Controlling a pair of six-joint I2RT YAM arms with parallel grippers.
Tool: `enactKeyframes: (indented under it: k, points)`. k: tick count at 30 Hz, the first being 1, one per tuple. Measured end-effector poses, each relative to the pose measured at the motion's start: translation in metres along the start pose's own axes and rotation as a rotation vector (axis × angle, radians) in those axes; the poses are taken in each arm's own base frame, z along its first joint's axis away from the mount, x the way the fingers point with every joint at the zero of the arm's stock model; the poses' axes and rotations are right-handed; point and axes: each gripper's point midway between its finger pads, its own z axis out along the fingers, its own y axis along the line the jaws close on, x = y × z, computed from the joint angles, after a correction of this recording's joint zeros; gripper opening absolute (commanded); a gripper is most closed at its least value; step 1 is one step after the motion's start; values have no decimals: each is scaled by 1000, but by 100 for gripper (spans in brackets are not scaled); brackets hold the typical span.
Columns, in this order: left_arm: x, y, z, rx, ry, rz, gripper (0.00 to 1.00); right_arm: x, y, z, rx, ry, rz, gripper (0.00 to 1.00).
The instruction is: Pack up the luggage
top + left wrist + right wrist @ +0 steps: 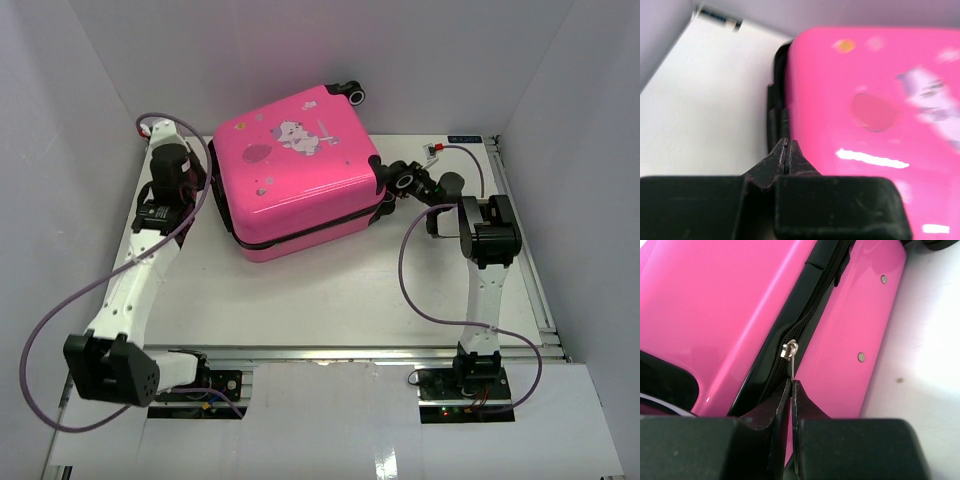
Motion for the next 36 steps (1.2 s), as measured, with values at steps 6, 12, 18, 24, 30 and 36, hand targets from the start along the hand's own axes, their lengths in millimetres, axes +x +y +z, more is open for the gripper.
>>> enactKeyframes:
  k: [6,12,18,24,30,36]
  points:
    - [-45,-71,-51,235,-125,39,9,56,43,14,-22,44,-4,8]
    - [37,-129,-37,341,67,221,20,154,107,21,-124,236,-38,8]
    - [92,-171,-47,426,191,357,22,222,163,31,-235,388,-106,8]
    - [94,-200,-71,496,184,384,35,241,177,33,-260,427,-136,8]
    - [126,-191,-103,387,278,442,40,241,175,34,-242,439,-162,8]
    - [135,-190,-142,278,312,414,51,241,173,35,-239,443,-170,8]
